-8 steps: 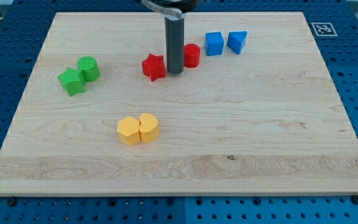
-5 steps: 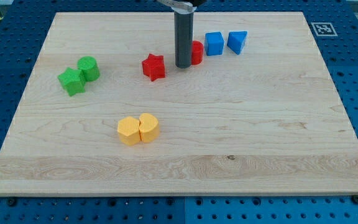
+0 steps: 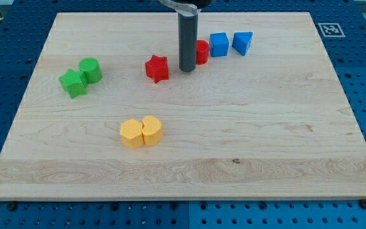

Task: Push the red circle to the left of the cube

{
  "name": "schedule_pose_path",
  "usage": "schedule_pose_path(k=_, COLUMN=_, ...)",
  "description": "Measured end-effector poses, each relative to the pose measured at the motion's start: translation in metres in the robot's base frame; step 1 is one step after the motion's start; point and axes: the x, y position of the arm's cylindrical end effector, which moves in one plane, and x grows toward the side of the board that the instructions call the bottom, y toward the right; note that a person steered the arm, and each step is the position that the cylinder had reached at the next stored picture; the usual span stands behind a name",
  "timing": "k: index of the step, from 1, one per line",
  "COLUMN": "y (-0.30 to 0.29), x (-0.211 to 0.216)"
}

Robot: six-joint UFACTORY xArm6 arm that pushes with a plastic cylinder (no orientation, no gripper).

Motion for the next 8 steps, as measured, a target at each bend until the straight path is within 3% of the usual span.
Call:
schedule_pose_path(k=2, y=0.009, x=-0.002)
schedule_pose_path(k=3, y=0.009, x=-0.026)
schedule_pose_path(k=8, y=0.042, x=-0.010)
